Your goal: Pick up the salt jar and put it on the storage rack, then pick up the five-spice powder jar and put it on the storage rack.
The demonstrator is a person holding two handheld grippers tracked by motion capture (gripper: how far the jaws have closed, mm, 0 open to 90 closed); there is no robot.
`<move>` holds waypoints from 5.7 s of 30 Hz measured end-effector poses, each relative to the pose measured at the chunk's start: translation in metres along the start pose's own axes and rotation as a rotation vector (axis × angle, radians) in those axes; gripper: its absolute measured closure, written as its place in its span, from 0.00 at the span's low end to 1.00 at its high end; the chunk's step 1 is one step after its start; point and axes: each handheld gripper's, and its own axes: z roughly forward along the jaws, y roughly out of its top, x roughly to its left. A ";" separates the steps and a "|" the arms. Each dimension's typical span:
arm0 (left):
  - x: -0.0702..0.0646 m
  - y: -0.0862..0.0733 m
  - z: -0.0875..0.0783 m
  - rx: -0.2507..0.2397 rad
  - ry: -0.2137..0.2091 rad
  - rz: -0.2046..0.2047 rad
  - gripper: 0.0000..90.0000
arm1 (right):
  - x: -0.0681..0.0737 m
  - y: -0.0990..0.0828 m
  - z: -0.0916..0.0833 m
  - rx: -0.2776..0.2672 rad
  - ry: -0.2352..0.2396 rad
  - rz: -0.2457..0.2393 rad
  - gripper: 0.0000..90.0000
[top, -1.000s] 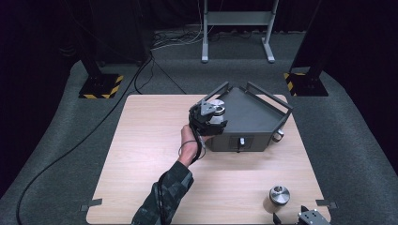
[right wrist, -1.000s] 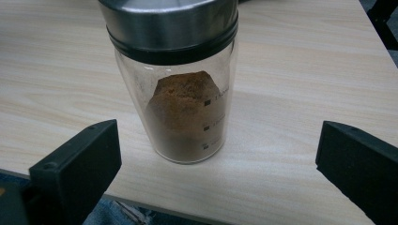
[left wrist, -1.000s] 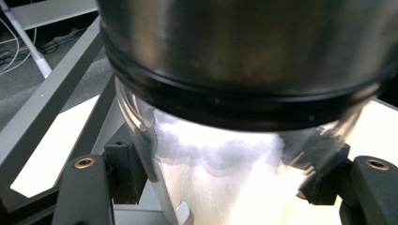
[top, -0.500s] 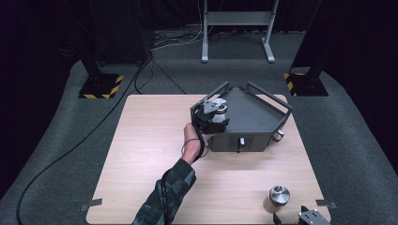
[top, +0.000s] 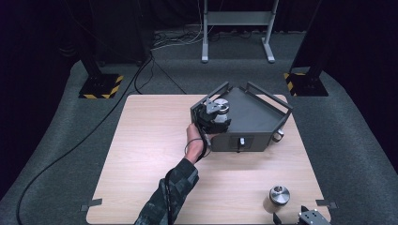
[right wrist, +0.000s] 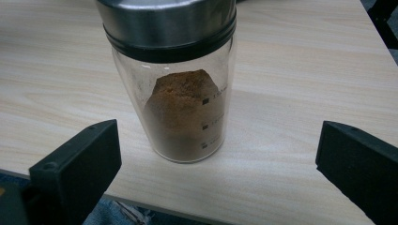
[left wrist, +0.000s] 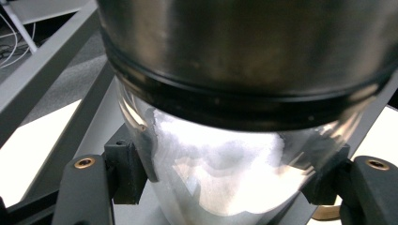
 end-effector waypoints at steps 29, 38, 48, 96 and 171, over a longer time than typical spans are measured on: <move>-0.002 -0.008 0.005 0.003 0.014 0.014 0.35 | 0.001 0.000 -0.001 -0.005 -0.005 0.000 0.00; -0.004 -0.008 0.006 0.001 0.024 0.014 0.35 | 0.002 0.000 0.000 -0.005 -0.003 -0.006 0.00; -0.012 -0.003 0.007 0.030 0.045 0.029 0.26 | 0.002 0.000 -0.001 -0.007 -0.003 -0.005 0.00; -0.009 -0.186 -0.139 0.233 0.308 -0.152 0.00 | 0.003 -0.007 0.000 -0.045 0.003 -0.010 0.00; -0.006 -0.183 -0.141 0.285 0.314 -0.222 0.01 | 0.024 -0.007 0.061 -0.050 -0.022 0.000 0.00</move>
